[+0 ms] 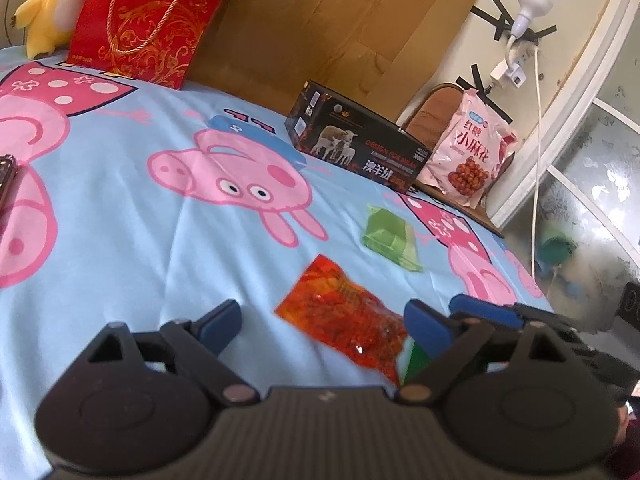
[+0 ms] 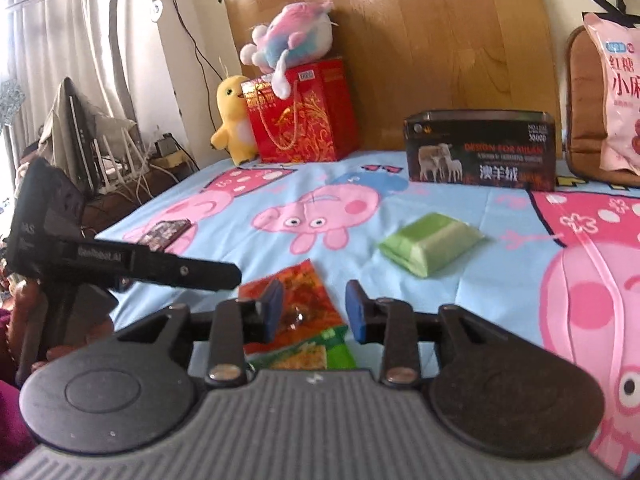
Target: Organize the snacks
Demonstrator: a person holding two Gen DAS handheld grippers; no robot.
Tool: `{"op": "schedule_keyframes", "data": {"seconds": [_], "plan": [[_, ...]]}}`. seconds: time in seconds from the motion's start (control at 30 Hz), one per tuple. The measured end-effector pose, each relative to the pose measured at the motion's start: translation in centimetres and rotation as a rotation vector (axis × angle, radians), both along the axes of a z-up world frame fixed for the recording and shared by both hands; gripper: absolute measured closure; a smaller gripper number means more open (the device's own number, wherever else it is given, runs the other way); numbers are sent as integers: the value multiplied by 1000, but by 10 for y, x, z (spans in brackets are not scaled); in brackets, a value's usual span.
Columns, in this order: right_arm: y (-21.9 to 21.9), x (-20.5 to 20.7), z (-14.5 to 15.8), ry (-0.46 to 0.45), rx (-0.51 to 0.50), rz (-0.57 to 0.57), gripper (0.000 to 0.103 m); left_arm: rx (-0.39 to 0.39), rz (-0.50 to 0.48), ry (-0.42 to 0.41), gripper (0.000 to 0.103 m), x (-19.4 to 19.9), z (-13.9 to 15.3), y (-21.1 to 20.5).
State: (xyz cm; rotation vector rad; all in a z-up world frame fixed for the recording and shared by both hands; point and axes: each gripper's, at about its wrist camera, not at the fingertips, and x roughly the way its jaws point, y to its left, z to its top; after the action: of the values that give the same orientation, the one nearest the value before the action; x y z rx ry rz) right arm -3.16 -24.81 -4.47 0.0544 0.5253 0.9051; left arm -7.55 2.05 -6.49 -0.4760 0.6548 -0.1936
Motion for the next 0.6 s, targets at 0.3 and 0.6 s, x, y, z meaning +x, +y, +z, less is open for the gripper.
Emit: {"op": "schedule_keyframes", "data": {"seconds": [0.3,0.6], "plan": [[4,0,-1,-15,-22,19,61,3,4,-2,10,-1,0,-1],[3,1,-2,-11,-24,5,60,6,2,-5,10,-2,-1,-2]]}}
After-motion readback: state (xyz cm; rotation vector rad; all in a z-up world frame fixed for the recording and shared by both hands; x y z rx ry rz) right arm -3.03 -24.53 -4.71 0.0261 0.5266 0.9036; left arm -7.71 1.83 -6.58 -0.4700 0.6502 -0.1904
